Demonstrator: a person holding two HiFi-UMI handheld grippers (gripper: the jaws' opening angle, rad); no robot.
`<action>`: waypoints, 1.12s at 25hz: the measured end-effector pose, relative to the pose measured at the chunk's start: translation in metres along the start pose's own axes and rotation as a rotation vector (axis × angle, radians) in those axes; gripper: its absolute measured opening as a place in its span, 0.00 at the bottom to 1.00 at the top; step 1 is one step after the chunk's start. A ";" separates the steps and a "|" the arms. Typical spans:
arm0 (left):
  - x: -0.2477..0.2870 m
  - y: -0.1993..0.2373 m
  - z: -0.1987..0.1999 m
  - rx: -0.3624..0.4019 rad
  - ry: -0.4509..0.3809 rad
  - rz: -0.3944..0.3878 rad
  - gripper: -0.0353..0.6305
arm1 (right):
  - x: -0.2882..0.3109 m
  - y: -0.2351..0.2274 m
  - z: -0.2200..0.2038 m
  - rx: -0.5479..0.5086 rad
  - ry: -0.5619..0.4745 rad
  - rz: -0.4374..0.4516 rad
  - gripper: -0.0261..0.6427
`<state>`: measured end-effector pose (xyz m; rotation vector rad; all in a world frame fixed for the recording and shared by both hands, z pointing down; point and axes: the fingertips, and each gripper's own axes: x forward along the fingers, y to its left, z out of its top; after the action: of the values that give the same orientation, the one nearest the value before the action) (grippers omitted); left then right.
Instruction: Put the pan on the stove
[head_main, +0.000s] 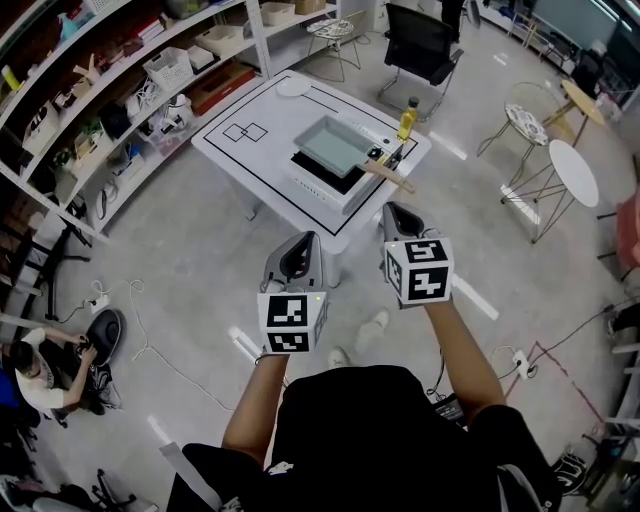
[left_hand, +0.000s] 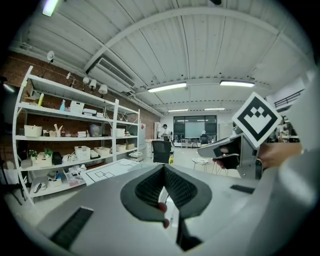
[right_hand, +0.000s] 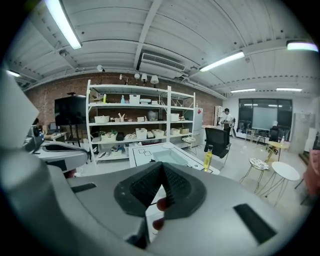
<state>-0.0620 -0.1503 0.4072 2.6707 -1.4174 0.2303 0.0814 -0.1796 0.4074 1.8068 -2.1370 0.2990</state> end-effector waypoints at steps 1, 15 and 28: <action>-0.002 -0.001 -0.001 0.004 -0.001 -0.001 0.07 | -0.003 0.001 0.000 -0.001 -0.004 -0.002 0.04; -0.001 -0.034 0.013 0.020 -0.027 -0.019 0.07 | -0.042 -0.024 0.001 0.008 -0.055 -0.007 0.04; -0.007 -0.078 0.030 0.000 -0.040 0.019 0.07 | -0.072 -0.054 0.000 -0.004 -0.076 0.025 0.04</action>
<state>0.0011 -0.1057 0.3744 2.6777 -1.4541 0.1801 0.1453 -0.1231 0.3771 1.8182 -2.2108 0.2348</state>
